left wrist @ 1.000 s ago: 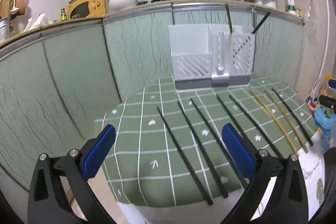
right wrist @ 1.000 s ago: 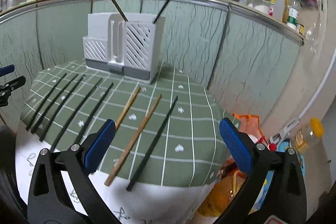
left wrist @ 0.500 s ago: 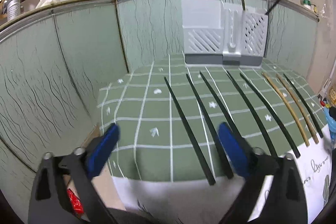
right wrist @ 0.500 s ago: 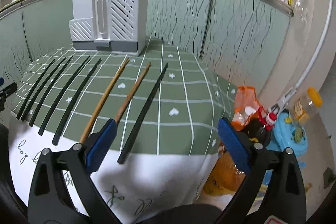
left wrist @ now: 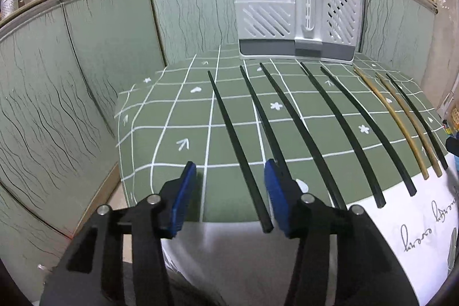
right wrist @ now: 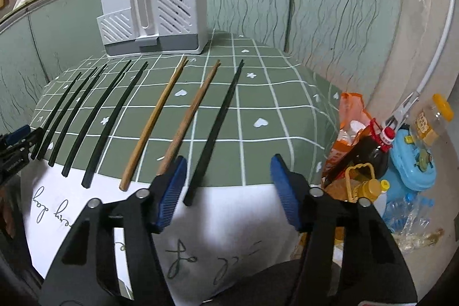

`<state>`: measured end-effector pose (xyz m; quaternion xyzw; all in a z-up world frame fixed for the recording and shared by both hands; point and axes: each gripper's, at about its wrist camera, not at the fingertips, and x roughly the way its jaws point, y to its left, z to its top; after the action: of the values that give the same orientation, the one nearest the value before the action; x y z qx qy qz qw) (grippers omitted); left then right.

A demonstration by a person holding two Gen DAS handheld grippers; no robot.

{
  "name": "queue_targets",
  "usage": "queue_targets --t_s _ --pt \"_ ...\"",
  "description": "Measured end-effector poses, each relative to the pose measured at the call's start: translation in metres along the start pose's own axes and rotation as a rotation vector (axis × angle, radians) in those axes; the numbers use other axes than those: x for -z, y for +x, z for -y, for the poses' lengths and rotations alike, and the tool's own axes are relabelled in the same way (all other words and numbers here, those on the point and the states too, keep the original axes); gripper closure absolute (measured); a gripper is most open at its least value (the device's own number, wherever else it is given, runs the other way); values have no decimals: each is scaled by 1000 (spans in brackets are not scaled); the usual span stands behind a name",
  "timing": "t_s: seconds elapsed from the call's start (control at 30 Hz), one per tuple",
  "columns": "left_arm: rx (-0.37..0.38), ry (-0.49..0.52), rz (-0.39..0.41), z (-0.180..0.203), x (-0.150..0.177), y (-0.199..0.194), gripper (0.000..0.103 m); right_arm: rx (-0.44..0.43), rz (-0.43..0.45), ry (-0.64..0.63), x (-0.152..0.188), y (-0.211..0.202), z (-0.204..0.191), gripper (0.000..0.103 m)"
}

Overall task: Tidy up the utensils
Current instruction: 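Grasp a black chopstick with the left gripper while the right gripper grasps another black chopstick, then lift both black chopsticks and carry them over the white holder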

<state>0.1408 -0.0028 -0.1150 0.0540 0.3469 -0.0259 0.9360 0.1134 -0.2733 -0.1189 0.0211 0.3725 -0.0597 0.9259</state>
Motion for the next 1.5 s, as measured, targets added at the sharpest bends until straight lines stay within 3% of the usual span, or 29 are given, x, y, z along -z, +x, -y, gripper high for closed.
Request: queue_targets --t_s 0.03,0.1,0.27,0.43,0.77,1.17,1.5 --pt "7 -3 -6 0 1 1 65 -5 -4 -1 0 1 -1 54" --pt "-3 -2 -6 2 2 3 67 -7 -8 -11 1 5 -7 56" --pt "-17 1 1 6 3 3 71 27 -32 2 3 19 -13 74" --pt "-42 -7 12 5 4 2 90 53 -25 12 5 24 -15 96" --pt "-15 -59 16 -3 3 0 95 45 -20 89 1 19 1 97" --pt "4 -43 78 -22 -16 -30 95 -30 12 61 -11 -8 13 97" --pt "33 -8 116 -35 -33 -49 95 -38 41 38 -25 -27 17 97"
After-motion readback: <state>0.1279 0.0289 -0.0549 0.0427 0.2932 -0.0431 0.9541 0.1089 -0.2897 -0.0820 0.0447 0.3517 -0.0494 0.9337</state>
